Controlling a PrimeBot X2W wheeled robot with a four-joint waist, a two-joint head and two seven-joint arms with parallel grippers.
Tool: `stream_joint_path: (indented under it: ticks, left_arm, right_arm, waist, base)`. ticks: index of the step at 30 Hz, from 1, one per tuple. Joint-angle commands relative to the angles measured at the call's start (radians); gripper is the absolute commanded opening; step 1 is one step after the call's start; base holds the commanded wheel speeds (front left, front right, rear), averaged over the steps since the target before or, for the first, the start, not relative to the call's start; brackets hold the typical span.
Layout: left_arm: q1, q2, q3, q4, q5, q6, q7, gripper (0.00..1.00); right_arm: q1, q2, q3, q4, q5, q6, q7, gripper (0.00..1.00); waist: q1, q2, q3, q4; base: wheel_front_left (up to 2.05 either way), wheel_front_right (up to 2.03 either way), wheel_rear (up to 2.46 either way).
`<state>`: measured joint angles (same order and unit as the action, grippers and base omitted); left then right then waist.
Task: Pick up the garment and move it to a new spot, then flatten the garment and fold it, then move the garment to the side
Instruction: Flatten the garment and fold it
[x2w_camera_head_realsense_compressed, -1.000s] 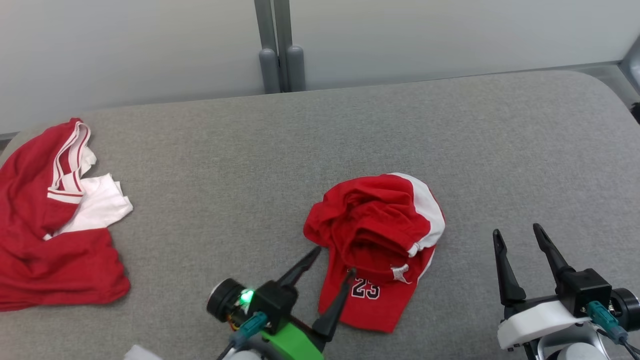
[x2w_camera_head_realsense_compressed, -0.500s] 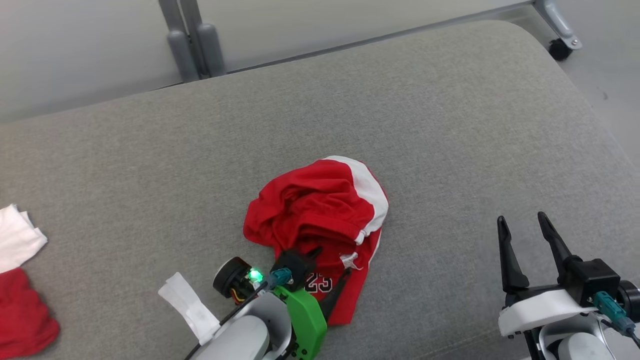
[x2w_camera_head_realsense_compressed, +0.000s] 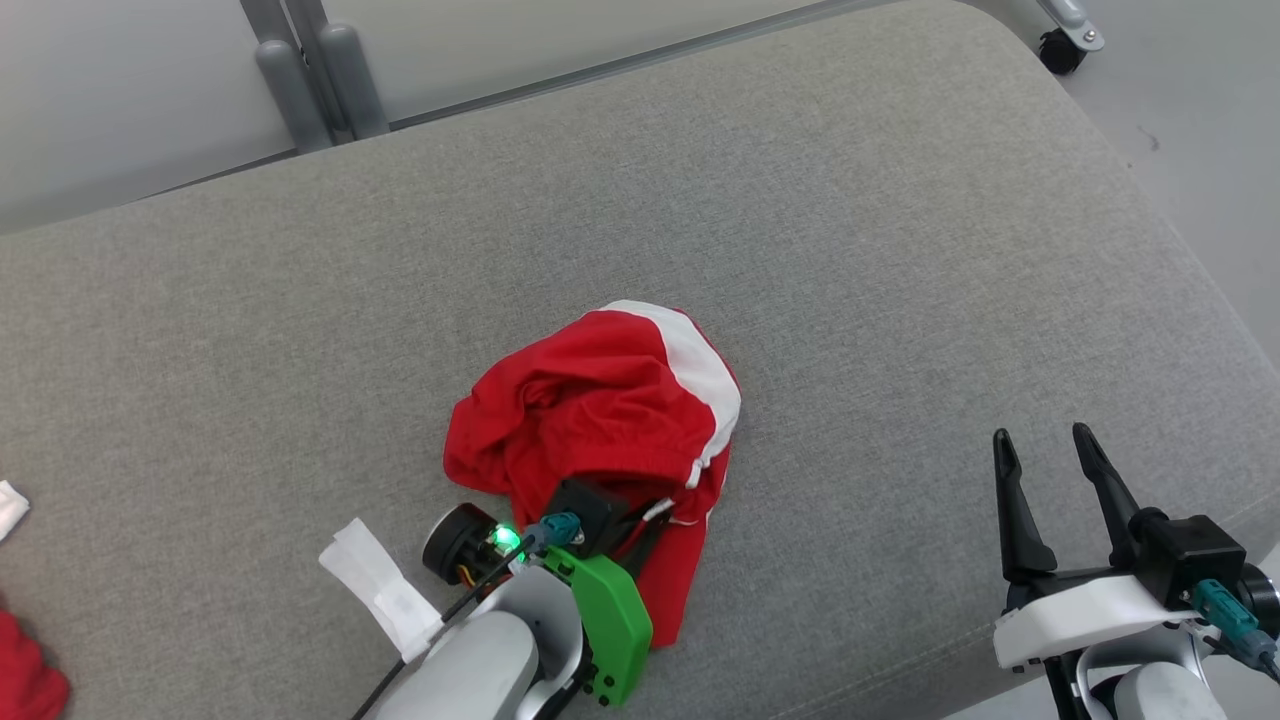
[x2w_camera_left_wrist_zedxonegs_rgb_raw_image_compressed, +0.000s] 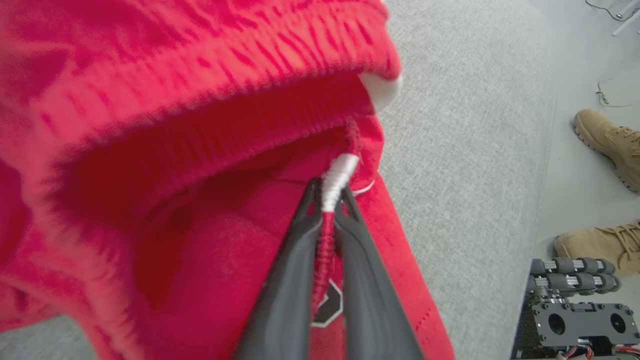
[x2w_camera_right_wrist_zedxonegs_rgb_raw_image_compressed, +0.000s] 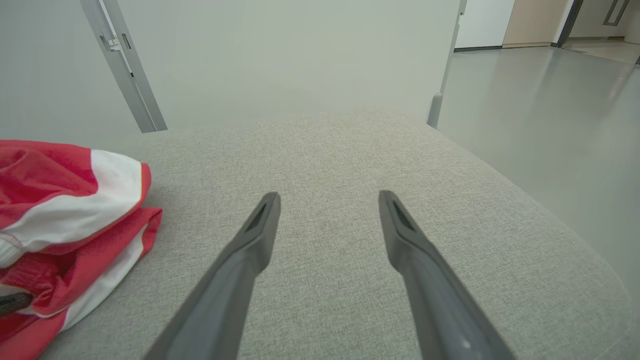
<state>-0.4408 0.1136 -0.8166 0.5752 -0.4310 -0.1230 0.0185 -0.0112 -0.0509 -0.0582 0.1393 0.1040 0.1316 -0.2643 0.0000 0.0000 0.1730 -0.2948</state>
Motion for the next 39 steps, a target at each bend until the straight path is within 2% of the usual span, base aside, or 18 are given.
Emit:
stream_joint_path:
  ticks: [1,7,13,19,25,28,30,33,36,39]
  left_arm:
    - [-0.015,-0.006,0.011,-0.016,-0.017,0.002,-0.012,0.00]
    - [-0.043,-0.037,0.092,-0.138,-0.180,-0.005,0.000,0.00]
    - [-0.151,-0.038,0.187,-0.241,-0.282,-0.005,0.034,0.00]
    - [-0.300,-0.016,0.296,-0.205,-0.302,0.029,0.010,0.00]
    - [-0.427,-0.019,0.344,-0.145,-0.318,0.013,-0.064,0.00]
    - [-0.439,-0.027,0.317,-0.160,-0.401,-0.006,-0.073,0.00]
    - [-0.411,-0.022,0.264,-0.226,-0.490,-0.010,-0.059,0.00]
    - [-0.337,0.036,0.175,-0.338,-0.602,-0.007,-0.050,0.00]
    - [-0.239,0.071,0.082,-0.464,-0.717,-0.008,-0.046,0.00]
    - [-0.108,0.135,-0.018,-0.575,-0.809,-0.008,-0.042,0.00]
  right_arm:
    - [-0.004,0.000,-0.006,0.001,0.005,-0.002,0.000,1.00]
    - [0.011,0.000,-0.002,0.013,0.014,-0.002,0.000,1.00]
    - [-0.003,0.000,0.017,0.023,0.017,-0.002,0.000,1.00]
    - [-0.022,-0.001,0.046,0.031,0.026,-0.002,0.000,1.00]
    - [-0.001,-0.001,0.049,0.041,0.033,-0.002,0.000,1.00]
    - [0.007,-0.001,0.040,0.046,0.034,-0.002,0.000,1.00]
    - [0.012,0.000,0.029,0.046,0.038,-0.002,0.000,1.00]
    - [0.029,0.000,0.015,0.053,0.038,-0.002,0.000,1.00]
    - [0.037,-0.001,0.004,0.062,0.032,-0.002,0.000,1.00]
    - [0.047,0.000,0.000,0.072,0.026,-0.002,0.000,1.00]
  waist:
    - [0.0000,0.0000,-0.004,0.005]
    - [0.0000,0.0000,-0.018,0.023]
    - [0.0000,0.0000,-0.033,0.026]
    - [0.0000,0.0000,-0.035,-0.010]
    - [0.0000,0.0000,-0.035,-0.035]
    - [0.0000,0.0000,-0.039,-0.037]
    - [0.0000,0.0000,-0.041,-0.030]
    - [0.0000,0.0000,-0.049,-0.004]
    - [0.0000,0.0000,-0.061,0.034]
    - [0.0000,0.0000,-0.074,0.077]
  base:
    - [0.00,0.00,0.00]
    - [0.00,0.00,0.00]
    - [0.00,0.00,0.00]
    - [0.00,0.00,0.00]
    - [0.00,0.00,0.00]
    - [0.00,0.00,0.00]
    - [0.00,0.00,0.00]
    - [0.00,0.00,0.00]
    - [0.00,0.00,0.00]
    - [0.00,0.00,0.00]
